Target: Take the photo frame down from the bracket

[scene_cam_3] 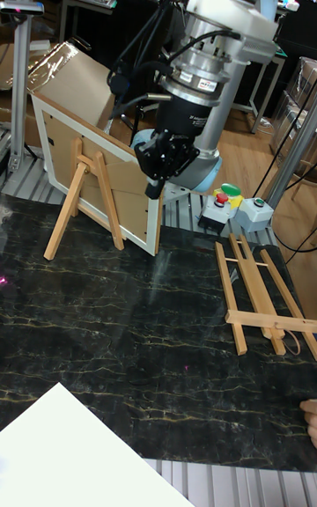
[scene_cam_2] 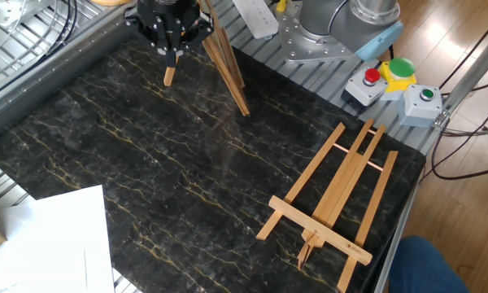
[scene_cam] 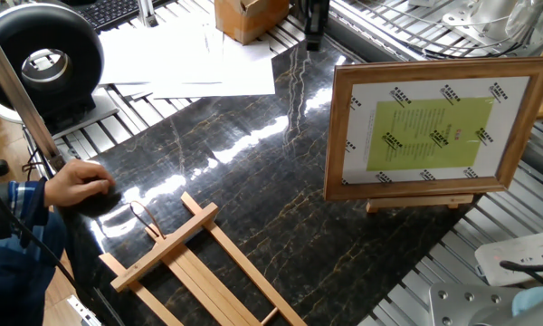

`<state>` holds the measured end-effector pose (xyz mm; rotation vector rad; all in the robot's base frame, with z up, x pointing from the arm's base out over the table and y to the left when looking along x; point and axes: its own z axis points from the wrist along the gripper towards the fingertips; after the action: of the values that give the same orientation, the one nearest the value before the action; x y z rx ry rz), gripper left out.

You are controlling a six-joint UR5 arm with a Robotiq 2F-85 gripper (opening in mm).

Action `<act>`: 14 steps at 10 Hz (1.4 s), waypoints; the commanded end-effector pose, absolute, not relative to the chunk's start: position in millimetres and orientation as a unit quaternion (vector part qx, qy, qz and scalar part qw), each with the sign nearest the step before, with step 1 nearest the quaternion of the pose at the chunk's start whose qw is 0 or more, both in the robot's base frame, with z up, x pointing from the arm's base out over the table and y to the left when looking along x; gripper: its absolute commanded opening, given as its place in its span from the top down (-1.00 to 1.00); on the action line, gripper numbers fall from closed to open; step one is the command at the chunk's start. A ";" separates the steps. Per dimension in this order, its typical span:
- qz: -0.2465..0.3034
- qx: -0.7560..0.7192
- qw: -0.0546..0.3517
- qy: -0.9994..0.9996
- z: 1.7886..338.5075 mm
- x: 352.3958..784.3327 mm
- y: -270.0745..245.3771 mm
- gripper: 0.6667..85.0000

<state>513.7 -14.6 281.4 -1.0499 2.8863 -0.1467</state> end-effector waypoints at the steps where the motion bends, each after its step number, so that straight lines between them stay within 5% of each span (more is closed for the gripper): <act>1: -0.016 -0.346 0.046 0.937 282.7 513.2 3.1 0.98; 3: -0.048 -0.409 0.006 0.911 282.7 501.0 -19.0 0.98; 5: -0.102 -0.489 -0.037 0.866 311.4 485.9 -100.3 0.98; 7: -0.138 -0.476 -0.033 0.868 326.3 471.4 -122.9 0.98; 10: -0.111 -0.462 -0.047 0.879 323.6 455.9 -113.6 0.98; 14: -0.037 -0.401 0.019 0.915 316.9 467.2 -65.3 0.98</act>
<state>465.2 -89.4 316.9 -1.3570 2.8470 -0.2486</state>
